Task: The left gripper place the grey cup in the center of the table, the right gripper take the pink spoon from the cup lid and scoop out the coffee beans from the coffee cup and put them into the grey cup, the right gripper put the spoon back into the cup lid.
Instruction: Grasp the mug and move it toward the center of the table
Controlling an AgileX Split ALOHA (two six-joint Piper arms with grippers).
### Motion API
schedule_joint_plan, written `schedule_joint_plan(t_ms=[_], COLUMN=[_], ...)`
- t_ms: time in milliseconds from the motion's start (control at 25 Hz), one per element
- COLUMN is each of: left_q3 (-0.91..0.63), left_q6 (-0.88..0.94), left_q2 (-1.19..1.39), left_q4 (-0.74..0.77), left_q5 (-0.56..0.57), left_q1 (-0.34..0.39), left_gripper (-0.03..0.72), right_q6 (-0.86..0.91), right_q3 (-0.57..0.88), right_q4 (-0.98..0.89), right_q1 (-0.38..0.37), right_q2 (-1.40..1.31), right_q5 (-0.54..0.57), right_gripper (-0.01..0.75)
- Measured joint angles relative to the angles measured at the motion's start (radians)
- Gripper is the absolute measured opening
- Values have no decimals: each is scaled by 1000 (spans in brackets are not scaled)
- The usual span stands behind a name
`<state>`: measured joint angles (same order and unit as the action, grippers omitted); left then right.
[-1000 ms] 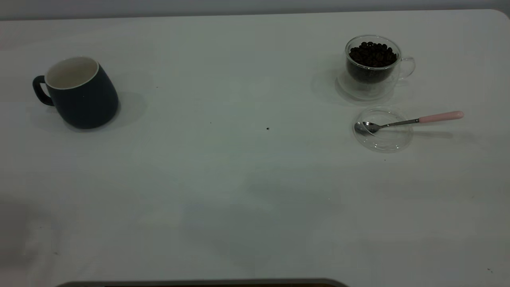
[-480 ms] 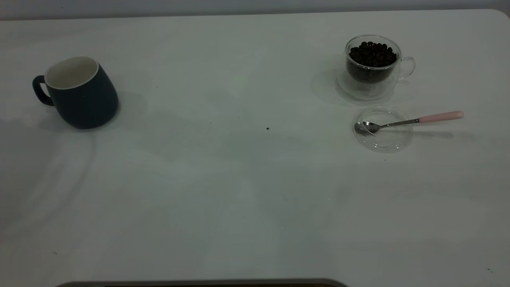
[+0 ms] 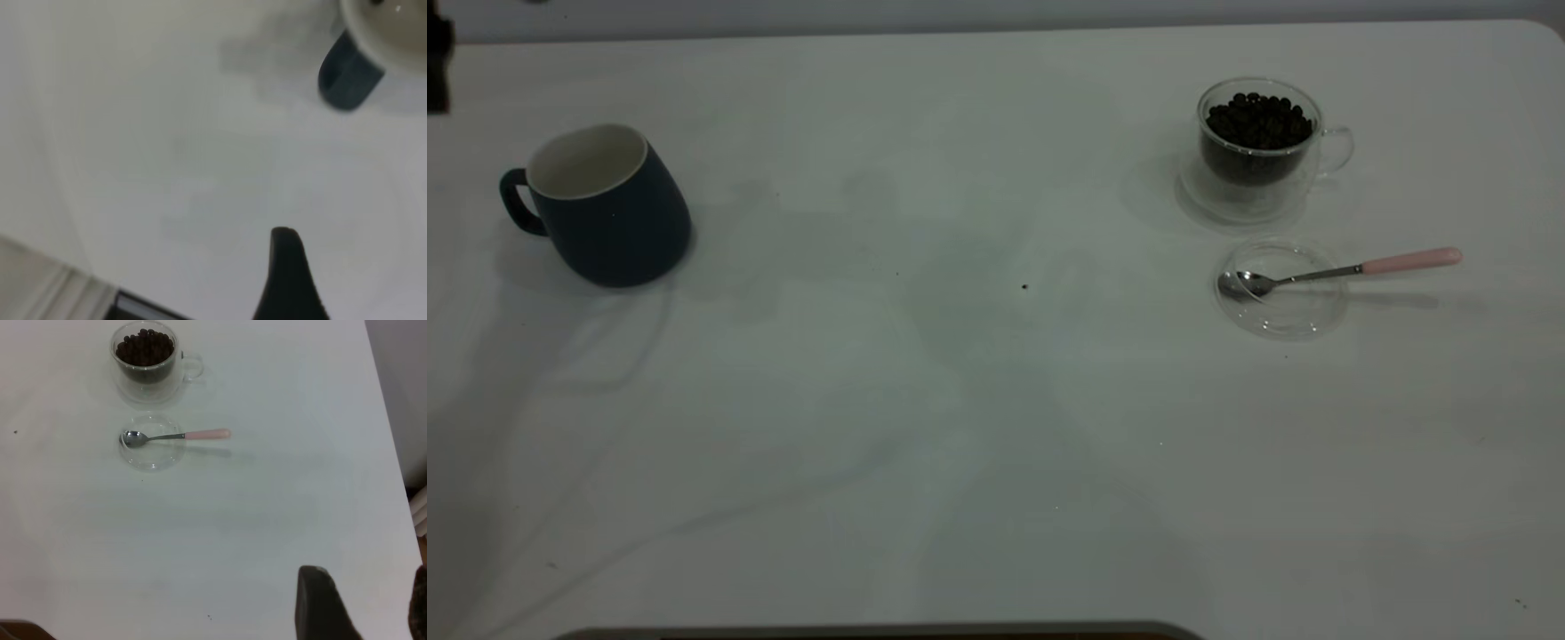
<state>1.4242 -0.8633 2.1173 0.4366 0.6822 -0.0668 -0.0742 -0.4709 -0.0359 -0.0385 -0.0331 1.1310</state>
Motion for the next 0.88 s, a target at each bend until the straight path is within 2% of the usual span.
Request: schedule_joint_plan(t_ms=[160,560,880], left_q3=[1,10,10], left_q6=[-66,-97,-111], left_q2=[62,162,202], left_q4=[18,90,96], left_q5=[-35,-154,-182], left_q1=[0,-6,-95], left_gripper=[585,585,585], right_q6=[0,0,0], right_q3=[0,0,0], right_q4=[0,0,0], right_q1=[0,0,0], right_q2=[0,0,0], right_q5=[0,0,0], right_gripper=[357,357,357])
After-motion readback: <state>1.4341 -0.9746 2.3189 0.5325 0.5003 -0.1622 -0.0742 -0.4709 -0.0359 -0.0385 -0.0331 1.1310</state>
